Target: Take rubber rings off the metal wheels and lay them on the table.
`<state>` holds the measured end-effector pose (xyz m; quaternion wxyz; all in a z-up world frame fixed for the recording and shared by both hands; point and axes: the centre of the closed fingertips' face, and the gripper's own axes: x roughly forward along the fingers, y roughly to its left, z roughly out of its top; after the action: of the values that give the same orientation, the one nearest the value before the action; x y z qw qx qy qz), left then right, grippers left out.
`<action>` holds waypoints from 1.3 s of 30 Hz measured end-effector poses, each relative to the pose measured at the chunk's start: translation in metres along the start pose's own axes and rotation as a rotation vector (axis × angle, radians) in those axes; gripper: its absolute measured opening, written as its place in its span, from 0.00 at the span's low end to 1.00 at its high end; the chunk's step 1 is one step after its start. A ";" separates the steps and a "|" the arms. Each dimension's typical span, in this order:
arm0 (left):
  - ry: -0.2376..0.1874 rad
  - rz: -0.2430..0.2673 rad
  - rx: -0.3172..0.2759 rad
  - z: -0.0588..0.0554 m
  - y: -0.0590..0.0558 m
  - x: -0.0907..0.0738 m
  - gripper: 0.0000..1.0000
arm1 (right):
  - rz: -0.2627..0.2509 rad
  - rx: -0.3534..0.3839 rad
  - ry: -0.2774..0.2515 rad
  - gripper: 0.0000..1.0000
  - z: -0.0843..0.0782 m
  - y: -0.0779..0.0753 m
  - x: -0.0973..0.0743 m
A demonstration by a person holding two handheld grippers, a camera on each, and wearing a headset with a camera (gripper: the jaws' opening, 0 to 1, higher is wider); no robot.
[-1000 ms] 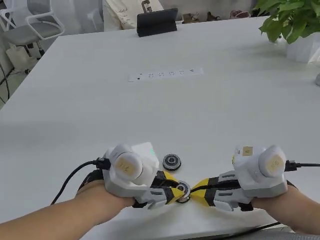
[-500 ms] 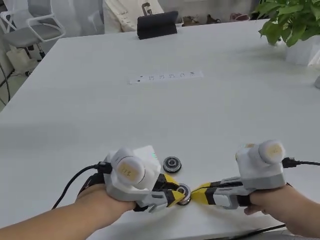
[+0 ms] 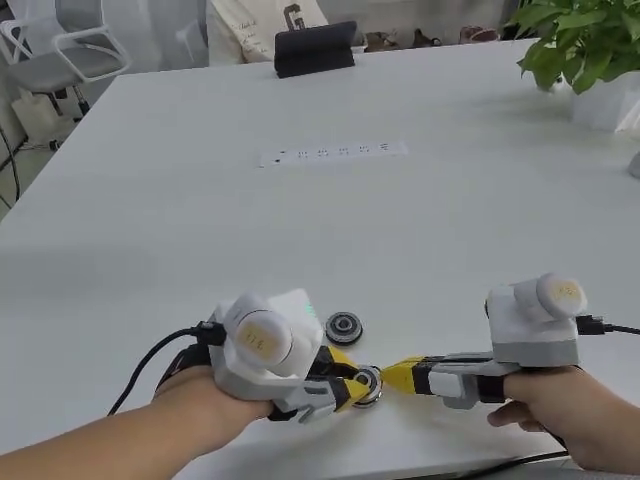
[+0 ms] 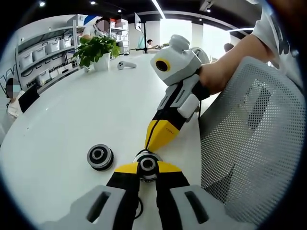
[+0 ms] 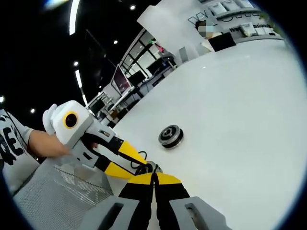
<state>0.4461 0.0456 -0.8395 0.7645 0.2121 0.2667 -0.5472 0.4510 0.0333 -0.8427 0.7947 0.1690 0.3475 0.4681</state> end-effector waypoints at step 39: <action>0.000 0.013 -0.008 0.001 0.000 0.002 0.07 | 0.118 -0.073 -0.003 0.00 0.005 0.030 0.006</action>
<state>0.4469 0.0440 -0.8400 0.7690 0.2105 0.2675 -0.5411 0.4372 0.0540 -0.8238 0.7719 0.1607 0.3183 0.5263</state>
